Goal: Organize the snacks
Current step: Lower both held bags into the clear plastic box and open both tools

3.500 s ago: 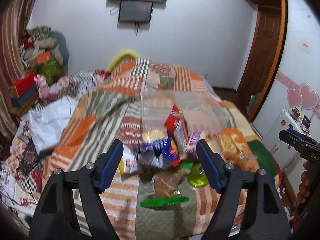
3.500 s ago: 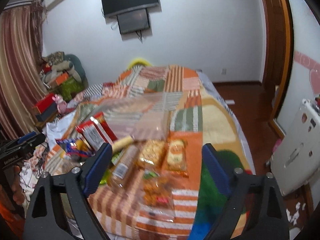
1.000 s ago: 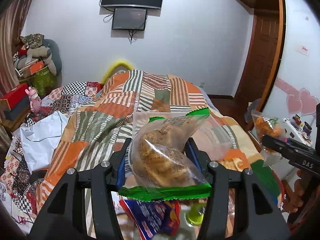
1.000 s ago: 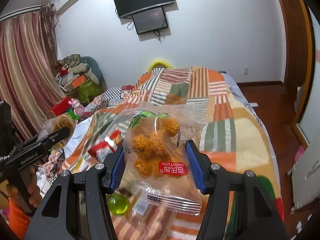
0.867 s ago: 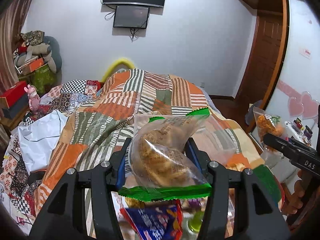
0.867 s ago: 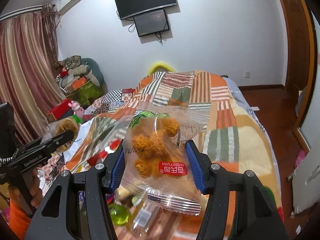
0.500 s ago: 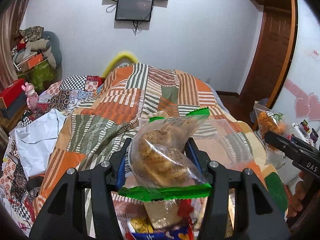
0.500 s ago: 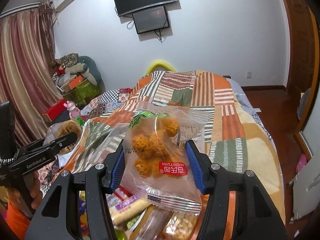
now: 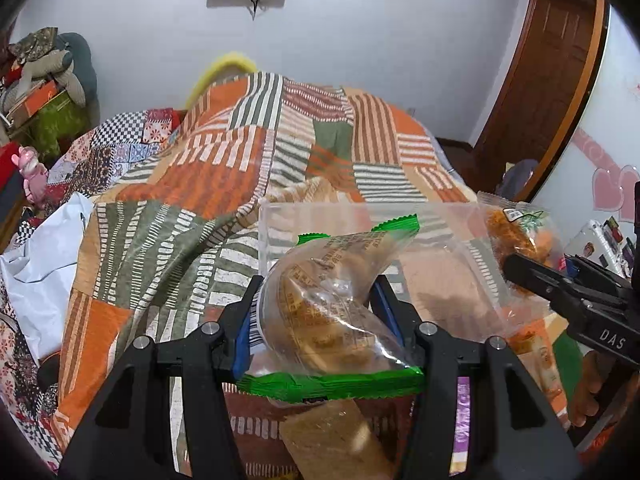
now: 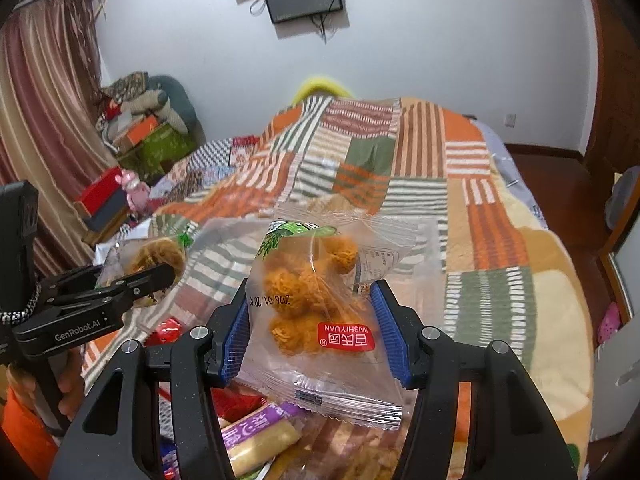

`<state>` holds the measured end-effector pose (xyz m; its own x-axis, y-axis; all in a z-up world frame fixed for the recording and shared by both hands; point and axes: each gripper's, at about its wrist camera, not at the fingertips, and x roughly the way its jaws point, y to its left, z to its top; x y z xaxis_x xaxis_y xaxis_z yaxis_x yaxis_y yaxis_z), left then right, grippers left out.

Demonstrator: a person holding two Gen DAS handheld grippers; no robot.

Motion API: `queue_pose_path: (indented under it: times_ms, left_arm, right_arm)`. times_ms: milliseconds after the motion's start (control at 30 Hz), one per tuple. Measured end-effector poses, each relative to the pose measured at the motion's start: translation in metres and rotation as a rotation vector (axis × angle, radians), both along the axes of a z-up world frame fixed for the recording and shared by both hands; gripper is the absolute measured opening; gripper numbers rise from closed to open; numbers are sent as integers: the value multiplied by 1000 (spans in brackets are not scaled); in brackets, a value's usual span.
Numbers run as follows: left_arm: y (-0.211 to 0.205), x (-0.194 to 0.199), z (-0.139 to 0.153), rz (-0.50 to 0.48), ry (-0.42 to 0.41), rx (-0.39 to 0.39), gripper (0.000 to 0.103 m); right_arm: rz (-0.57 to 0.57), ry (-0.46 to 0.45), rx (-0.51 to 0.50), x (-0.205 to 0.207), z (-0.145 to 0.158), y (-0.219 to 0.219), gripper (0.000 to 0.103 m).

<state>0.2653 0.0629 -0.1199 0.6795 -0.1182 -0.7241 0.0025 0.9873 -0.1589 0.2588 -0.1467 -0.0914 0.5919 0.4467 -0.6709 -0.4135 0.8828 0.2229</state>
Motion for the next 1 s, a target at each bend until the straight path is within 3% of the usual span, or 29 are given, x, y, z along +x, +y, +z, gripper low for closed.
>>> queue_pose_path:
  times_ms: [400, 567, 900, 1000]
  left_arm:
    - [-3, 15, -15, -10, 38, 18, 53]
    - [-4, 11, -11, -12, 22, 19, 59]
    - [-6, -20, 22, -9, -55, 39, 66]
    - [-3, -37, 33, 7, -81, 40, 71]
  right_arm:
    - [27, 101, -53, 22, -23, 12, 55]
    - [11, 115, -63, 22, -23, 7, 59]
    - [5, 47, -48, -3, 7, -5, 60]
    - [5, 14, -49, -19, 18, -10, 66]
